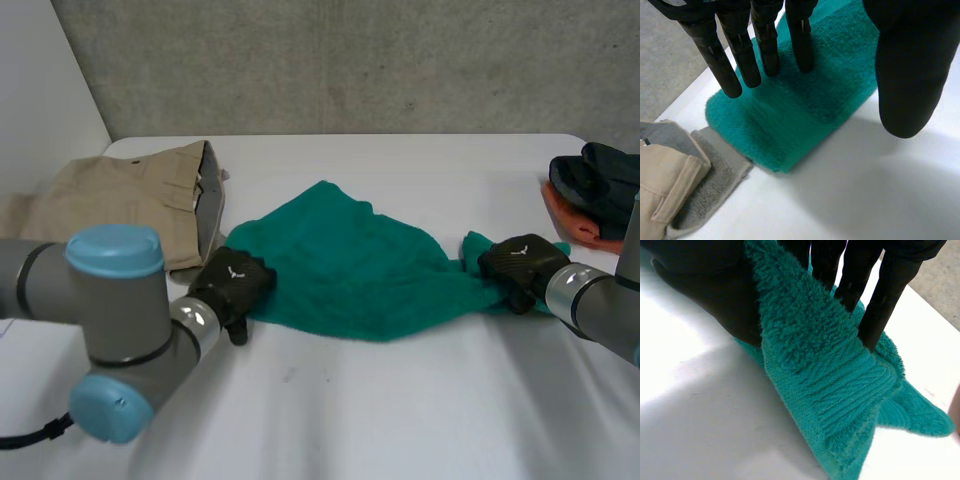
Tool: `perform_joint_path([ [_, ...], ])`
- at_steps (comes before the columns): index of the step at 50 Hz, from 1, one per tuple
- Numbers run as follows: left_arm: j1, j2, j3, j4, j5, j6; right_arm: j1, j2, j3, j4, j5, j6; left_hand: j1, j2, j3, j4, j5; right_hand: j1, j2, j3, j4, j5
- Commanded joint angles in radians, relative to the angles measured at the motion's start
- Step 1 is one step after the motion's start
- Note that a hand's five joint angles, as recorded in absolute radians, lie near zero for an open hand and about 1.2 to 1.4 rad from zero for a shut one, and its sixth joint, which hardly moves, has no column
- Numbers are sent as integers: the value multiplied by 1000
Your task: Fold the laundry.
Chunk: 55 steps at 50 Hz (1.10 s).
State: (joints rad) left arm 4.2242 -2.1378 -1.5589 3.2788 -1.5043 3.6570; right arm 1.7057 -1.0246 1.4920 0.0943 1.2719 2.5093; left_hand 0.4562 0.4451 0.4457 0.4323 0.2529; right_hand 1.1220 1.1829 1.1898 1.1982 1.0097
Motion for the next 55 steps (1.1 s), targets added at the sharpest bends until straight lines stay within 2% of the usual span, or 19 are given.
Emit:
perform_joint_path([
  [1, 31, -139, 178, -8, -5, 5, -1, 0, 24, -4, -23, -3, 19, 30, 29, 42, 47, 274, 213, 207, 198, 212],
  [19, 60, -258, 367, 1, 4, 11, 2, 1, 40, -4, -28, -9, 139, 150, 150, 163, 168, 274, 213, 207, 198, 212],
  [26, 82, -297, 407, 2, 36, 14, 3, 3, 45, -4, -28, -10, 200, 211, 211, 224, 229, 274, 213, 207, 198, 212],
  [28, 89, -304, 418, 4, 38, 18, 0, 3, 43, -4, -28, -10, 300, 311, 311, 324, 329, 274, 213, 207, 198, 212],
  [30, 92, -307, 421, 8, 38, 44, -5, 1, 37, -4, -28, -3, 502, 513, 513, 526, 531, 274, 213, 207, 198, 212],
  [33, 92, -295, 416, 19, 35, 112, -1, 0, 28, -5, -28, -1, 933, 944, 943, 957, 962, 274, 213, 207, 198, 212],
  [37, 80, -274, 395, 18, 26, 150, -3, -3, 14, 2, -26, -15, 940, 951, 951, 964, 969, 274, 213, 207, 198, 212],
  [43, 71, -64, 275, 5, 19, 144, -9, -98, -22, 59, -23, -17, 940, 951, 951, 964, 969, 274, 213, 207, 198, 212],
  [49, 37, 260, 151, -13, 21, 71, -21, -245, -90, 182, -23, -52, 940, 951, 951, 964, 969, 274, 213, 207, 198, 212],
  [55, 56, 447, 135, -132, 29, -14, -119, -380, -160, 382, -31, -232, 940, 951, 951, 964, 969, 274, 213, 207, 198, 212],
])
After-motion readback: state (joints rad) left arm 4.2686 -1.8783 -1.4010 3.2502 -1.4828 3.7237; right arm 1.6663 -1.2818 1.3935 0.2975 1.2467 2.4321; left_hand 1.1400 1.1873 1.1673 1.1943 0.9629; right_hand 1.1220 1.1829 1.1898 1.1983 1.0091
